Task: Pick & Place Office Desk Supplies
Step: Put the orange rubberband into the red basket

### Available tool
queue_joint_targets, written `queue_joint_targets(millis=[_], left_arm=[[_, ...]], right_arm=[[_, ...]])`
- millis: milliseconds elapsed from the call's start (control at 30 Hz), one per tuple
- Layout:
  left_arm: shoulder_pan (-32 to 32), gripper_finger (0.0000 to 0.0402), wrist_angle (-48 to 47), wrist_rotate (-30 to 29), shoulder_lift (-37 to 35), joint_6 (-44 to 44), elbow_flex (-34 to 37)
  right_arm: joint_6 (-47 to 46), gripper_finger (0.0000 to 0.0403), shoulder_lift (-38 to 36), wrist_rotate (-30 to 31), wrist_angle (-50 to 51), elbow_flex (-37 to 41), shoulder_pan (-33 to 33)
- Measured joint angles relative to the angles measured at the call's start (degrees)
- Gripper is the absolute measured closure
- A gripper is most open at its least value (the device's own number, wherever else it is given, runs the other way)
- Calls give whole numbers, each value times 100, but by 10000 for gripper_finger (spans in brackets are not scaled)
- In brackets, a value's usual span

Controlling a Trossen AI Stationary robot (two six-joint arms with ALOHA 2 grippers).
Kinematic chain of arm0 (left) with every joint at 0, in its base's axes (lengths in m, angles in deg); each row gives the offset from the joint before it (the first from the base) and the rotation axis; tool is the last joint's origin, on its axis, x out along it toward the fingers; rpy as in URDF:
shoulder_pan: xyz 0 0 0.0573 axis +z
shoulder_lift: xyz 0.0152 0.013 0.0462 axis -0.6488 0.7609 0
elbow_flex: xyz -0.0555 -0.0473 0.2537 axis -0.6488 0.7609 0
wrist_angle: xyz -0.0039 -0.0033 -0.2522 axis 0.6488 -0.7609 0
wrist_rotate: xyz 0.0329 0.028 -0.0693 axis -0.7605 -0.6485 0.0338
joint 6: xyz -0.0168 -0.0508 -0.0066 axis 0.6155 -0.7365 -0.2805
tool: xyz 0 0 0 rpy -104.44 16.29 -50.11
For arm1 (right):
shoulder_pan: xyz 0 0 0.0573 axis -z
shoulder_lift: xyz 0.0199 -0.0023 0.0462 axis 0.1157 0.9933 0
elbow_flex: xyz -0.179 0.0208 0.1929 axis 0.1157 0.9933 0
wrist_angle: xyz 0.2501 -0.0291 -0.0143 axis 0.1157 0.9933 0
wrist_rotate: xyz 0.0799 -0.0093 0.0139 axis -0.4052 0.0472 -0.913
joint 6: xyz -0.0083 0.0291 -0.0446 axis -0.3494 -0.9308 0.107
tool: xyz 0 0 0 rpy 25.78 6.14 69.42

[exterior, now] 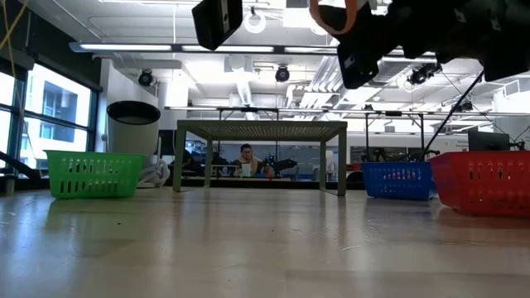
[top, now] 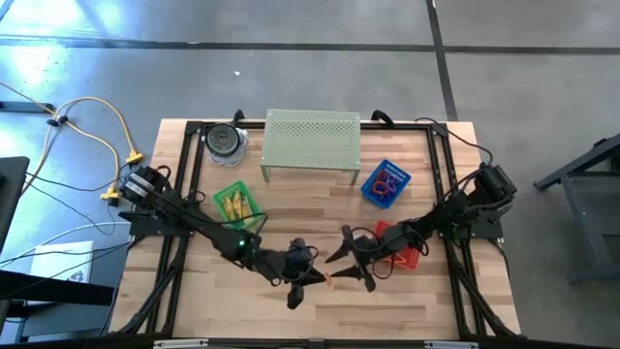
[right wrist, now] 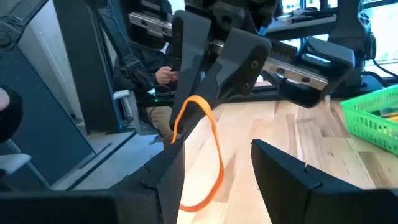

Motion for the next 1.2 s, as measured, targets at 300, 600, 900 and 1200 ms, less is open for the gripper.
queue_joint_targets(millis=[300, 600, 900, 1200], left_arm=[[0, 401, 2, 0, 0, 42, 0], [0, 401, 2, 0, 0, 56, 0], [0, 401, 4, -2, 0, 168, 0], [0, 401, 10, -7, 0, 173, 2]], right_arm=[[16, 229, 0, -41, 547, -220, 68], [16, 229, -2, -293, 967, -428, 71], [14, 229, 183, -357, 1046, -565, 75], [30, 250, 319, -400, 1073, -620, 90]])
